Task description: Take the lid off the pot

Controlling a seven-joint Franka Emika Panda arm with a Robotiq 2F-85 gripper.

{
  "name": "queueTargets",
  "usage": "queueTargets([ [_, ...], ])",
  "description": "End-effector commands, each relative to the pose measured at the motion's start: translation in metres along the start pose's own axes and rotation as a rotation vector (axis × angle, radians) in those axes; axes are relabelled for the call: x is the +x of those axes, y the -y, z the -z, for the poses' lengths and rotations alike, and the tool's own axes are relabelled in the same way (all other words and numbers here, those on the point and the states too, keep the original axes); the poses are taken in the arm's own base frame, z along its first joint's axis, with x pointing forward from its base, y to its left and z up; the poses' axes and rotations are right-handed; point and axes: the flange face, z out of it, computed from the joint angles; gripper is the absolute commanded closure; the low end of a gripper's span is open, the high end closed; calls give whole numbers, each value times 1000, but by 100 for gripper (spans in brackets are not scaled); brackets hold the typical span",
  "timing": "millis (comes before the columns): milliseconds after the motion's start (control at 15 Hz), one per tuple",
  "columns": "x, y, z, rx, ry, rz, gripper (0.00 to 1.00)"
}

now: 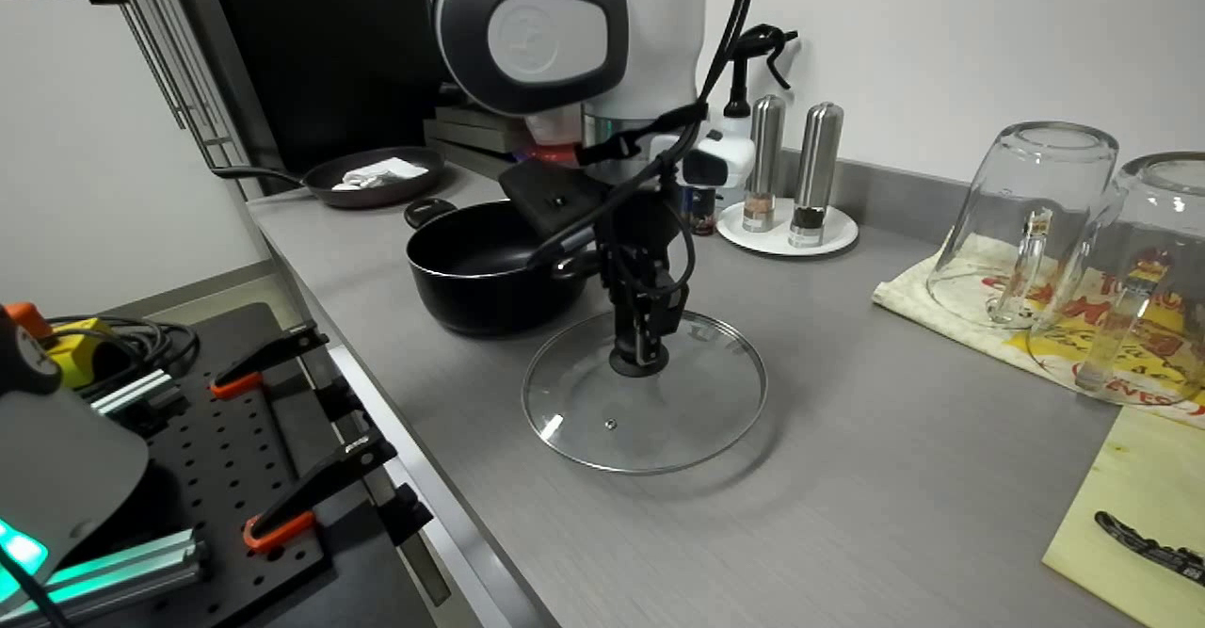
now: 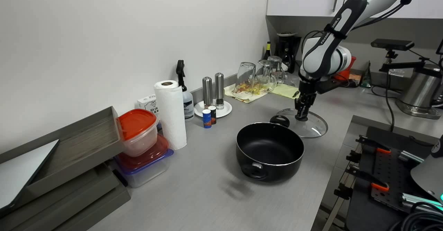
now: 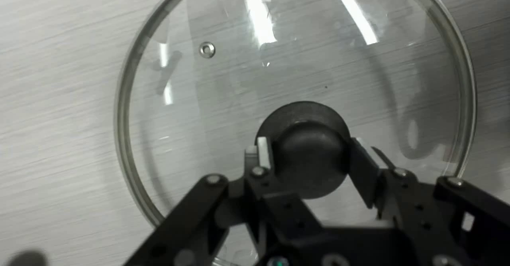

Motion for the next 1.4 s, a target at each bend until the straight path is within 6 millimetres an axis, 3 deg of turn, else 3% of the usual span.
queueTargets([
  [0,5,8,-21,18,-65,-42,75],
  [267,5,11,-40,21,-77,-60,75],
  [533,8,10,-37,25,-93,-67,75],
  [600,8,9,-36,24,-94,-69,53],
  [667,8,10,-34,28,-98,-70,25],
  [800,6,10,-27,27,-106,-64,19],
  [1000,2,14,-4,26,-132,-46,1],
  [1200,-3,16,30,17,-187,-41,0],
  [1267,10,12,3,21,-138,-35,0],
  [1333,9,13,14,21,-155,-34,0],
])
